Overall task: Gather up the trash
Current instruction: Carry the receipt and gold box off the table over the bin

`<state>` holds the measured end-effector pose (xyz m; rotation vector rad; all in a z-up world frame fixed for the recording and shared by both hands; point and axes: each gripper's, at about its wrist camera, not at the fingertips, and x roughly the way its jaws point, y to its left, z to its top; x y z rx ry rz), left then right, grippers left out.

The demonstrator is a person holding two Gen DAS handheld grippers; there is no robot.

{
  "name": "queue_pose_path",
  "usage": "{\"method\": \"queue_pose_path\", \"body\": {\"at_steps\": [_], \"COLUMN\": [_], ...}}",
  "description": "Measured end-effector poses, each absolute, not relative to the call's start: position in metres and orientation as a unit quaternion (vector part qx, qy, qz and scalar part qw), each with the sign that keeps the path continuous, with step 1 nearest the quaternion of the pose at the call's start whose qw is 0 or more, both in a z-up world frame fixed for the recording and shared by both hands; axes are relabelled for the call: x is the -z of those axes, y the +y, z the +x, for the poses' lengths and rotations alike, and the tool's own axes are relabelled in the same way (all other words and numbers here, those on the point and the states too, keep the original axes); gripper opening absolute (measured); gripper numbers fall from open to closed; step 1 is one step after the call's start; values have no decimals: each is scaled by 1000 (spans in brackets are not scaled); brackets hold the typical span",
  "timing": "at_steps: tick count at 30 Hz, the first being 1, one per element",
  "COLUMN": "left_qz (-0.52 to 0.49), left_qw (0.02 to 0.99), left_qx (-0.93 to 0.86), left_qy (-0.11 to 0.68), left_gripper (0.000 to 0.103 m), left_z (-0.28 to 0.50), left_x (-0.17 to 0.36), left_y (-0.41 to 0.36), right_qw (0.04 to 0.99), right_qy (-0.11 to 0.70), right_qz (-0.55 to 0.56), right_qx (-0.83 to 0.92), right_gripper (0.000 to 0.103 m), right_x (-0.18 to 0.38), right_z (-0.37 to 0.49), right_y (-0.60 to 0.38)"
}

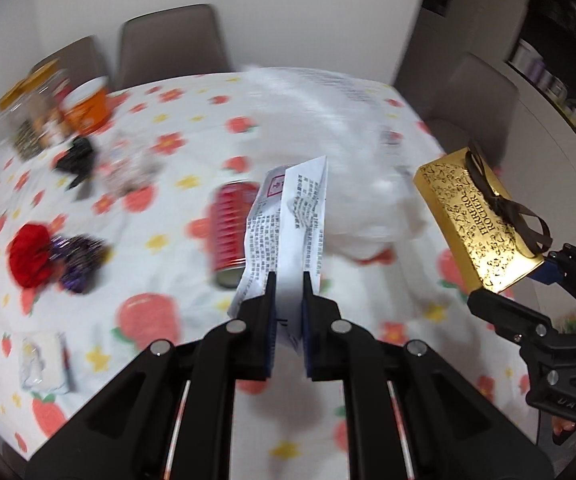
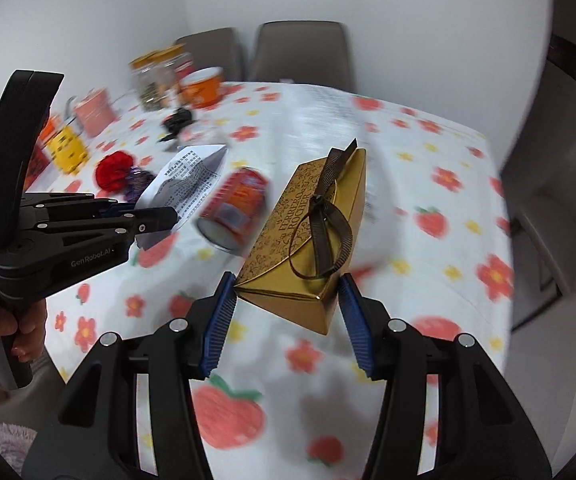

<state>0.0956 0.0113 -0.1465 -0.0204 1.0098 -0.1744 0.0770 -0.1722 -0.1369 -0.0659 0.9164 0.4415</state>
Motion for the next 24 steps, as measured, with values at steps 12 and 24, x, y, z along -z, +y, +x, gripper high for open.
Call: {"method": "queue_pose_path", "body": {"at_steps": [12, 24], "left_qz": [60, 118], "left_qw": [820, 725], "left_qx": [272, 374], "left_qy": [500, 567], "left_gripper": [11, 11], "left_z": [81, 64], "left_x": [163, 301], "left_y": [-262, -498], "right_qw": [872, 815], "right_qy": [485, 560], "right_qz": [62, 128], "right_qx": [-25, 71], "right_gripper": [50, 50], "right_x": [175, 316], "right_z": [-2, -48], "right_y": [-429, -612]}}
